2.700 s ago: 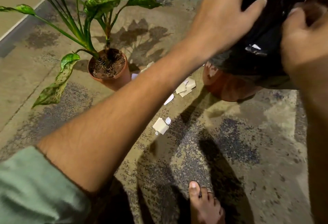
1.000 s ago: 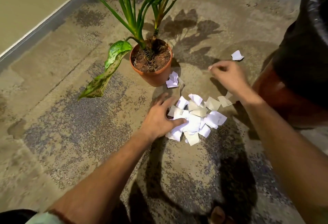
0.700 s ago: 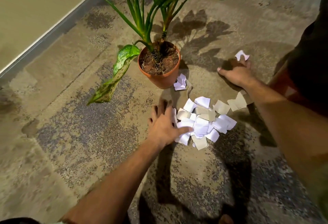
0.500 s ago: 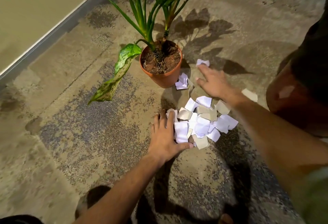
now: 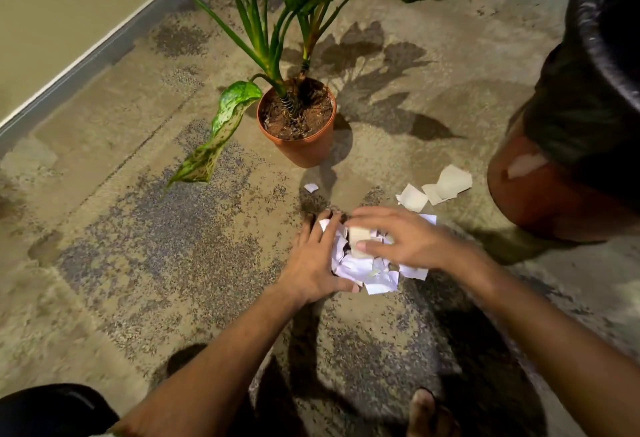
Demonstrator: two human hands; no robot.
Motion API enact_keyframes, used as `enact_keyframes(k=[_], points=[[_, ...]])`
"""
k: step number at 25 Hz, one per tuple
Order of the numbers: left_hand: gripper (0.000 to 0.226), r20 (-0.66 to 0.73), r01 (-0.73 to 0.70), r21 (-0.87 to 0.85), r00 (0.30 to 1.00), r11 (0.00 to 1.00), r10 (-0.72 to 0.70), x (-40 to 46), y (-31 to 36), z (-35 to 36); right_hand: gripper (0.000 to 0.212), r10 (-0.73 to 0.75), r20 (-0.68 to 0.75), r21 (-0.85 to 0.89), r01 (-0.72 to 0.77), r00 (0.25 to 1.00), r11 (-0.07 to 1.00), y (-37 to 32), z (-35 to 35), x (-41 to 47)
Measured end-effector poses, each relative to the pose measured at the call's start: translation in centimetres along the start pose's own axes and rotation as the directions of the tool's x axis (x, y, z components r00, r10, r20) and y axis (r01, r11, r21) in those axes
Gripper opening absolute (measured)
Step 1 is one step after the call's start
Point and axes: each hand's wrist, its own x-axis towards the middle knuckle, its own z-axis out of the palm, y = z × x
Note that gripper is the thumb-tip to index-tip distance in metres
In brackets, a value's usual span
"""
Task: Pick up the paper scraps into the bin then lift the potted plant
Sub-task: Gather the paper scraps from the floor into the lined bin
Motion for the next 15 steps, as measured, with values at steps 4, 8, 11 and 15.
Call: enact_keyframes(k=[4,8,11,15], points=[[0.141,-0.070,0.145,0.002,0.987,0.989,-0.145,-0.8,0.1,-1.9,0.117,0.467,-0.160,-0.050,-0.480,0.870,0.876,4.8,-5.3,-4.0],[0.144,0.028,0.309,0.012,0.951,0.951,-0.309,-1.2,1.2,-3.2,0.130,0.588,-0.027,-0.272,-0.572,0.808,0.774,4.9,-4.5,-3.8],[0.134,0.046,0.297,-0.077,0.955,0.952,-0.295,-0.9,3.0,-2.4,0.119,0.381,-0.024,-0.326,-0.367,0.924,0.871,2.3,-2.0,-1.5],[0.067,-0.107,0.135,-0.143,0.983,0.980,-0.151,0.1,4.1,-2.4,0.056,0.135,-0.078,-0.354,-0.154,0.988,0.922,-1.1,0.5,0.7]])
